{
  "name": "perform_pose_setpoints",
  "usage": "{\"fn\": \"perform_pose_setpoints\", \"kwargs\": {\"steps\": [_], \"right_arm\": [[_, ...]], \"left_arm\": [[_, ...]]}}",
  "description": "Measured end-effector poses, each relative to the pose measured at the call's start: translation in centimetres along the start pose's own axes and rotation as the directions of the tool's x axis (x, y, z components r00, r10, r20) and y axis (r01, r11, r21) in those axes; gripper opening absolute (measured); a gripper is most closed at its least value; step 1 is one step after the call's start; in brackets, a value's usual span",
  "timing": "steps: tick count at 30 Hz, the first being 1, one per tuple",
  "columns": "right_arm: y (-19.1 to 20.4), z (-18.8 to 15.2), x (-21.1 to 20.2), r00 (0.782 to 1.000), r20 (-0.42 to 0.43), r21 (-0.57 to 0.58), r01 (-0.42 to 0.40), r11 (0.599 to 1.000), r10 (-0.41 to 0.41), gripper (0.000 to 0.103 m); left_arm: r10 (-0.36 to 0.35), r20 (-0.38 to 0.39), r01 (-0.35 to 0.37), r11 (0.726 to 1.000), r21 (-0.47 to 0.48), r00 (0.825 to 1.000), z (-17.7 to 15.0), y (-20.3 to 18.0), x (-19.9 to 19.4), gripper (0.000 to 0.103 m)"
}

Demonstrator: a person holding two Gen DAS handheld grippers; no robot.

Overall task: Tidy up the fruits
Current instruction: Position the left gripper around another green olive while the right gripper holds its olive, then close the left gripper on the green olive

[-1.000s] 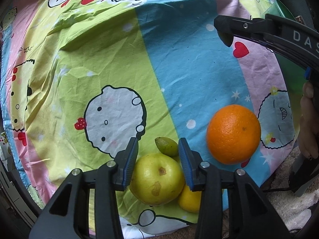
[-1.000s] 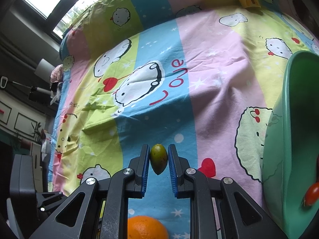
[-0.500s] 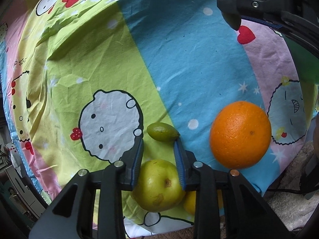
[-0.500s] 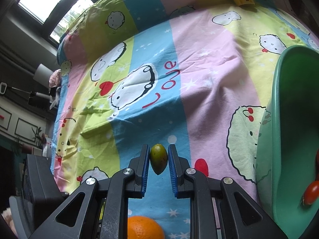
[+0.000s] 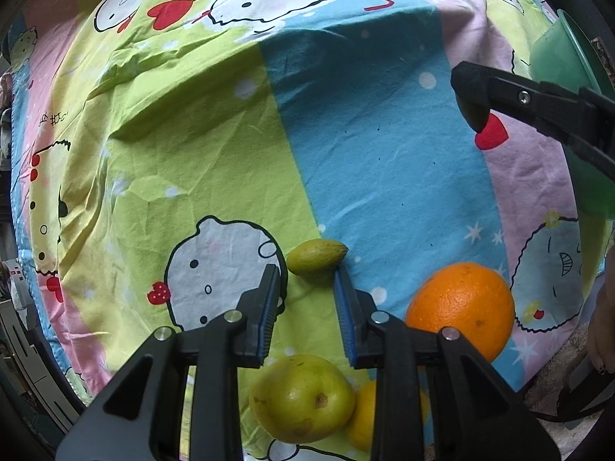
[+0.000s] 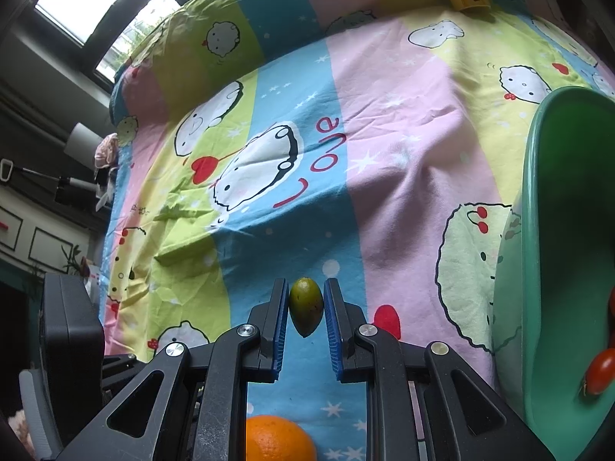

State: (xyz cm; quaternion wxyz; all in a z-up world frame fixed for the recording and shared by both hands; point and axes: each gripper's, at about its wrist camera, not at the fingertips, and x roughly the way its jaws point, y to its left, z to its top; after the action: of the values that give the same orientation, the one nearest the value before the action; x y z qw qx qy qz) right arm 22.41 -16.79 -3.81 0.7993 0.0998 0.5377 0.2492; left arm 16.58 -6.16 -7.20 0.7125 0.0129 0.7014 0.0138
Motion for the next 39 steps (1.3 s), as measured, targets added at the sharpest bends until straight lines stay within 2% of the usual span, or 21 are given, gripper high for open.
{"fn": "perform_pose_setpoints", "kwargs": {"steps": [5,8,10,13,20,23,26,28,32,36,39], "right_arm": [[0.0,0.0,0.1,1.000,-0.002,-0.003,0.001,1.000,-0.001,0.020],[0.0,0.0,0.0,1.000,0.000,-0.002,0.001,1.000,-0.001,0.020],[0.0,-0.1,0.0,1.000,0.000,-0.002,0.002,1.000,-0.002,0.020],[0.0,0.0,0.0,1.000,0.000,0.001,0.002,1.000,-0.002,0.020],[-0.2,0.0,-0.3,1.000,0.010,0.004,-0.002,1.000,0.002,0.020],[-0.3,0.1,-0.4,1.000,0.013,0.009,-0.003,1.000,0.003,0.020],[-0.4,0.1,-0.5,1.000,0.016,0.012,-0.004,1.000,0.004,0.020],[-0.5,0.1,-0.7,1.000,0.019,0.014,-0.005,1.000,0.005,0.020],[-0.6,0.0,-0.8,1.000,0.019,0.015,-0.013,1.000,0.012,0.020],[-0.6,0.1,-0.9,1.000,0.027,0.018,-0.015,1.000,0.015,0.020],[-0.6,0.1,-0.9,1.000,0.027,0.020,-0.017,1.000,0.017,0.020]], "left_arm": [[0.012,0.029,-0.011,1.000,-0.010,1.000,0.9,0.5,-0.4,0.028],[0.052,0.050,-0.051,0.999,-0.019,0.997,1.5,0.8,-0.5,0.031],[0.069,0.068,-0.068,0.998,-0.015,0.995,2.1,0.7,-0.9,0.037],[0.076,0.093,-0.074,0.997,-0.018,0.993,2.6,1.1,-1.2,0.040],[0.010,0.193,0.003,0.998,-0.065,0.981,4.1,2.9,-3.1,0.042],[-0.008,0.204,0.028,0.995,-0.095,0.979,4.6,3.7,-3.1,0.040],[-0.055,0.270,0.088,0.990,-0.110,0.961,4.1,4.6,-3.8,0.040],[-0.044,0.318,0.097,0.983,-0.154,0.947,3.2,4.8,-4.3,0.040],[-0.107,0.281,0.159,0.972,-0.171,0.954,3.3,5.2,-3.5,0.038],[-0.057,0.279,0.107,0.980,-0.170,0.958,2.7,4.4,-3.2,0.038],[-0.081,0.270,0.132,0.975,-0.178,0.960,2.2,4.3,-2.6,0.038]]}}
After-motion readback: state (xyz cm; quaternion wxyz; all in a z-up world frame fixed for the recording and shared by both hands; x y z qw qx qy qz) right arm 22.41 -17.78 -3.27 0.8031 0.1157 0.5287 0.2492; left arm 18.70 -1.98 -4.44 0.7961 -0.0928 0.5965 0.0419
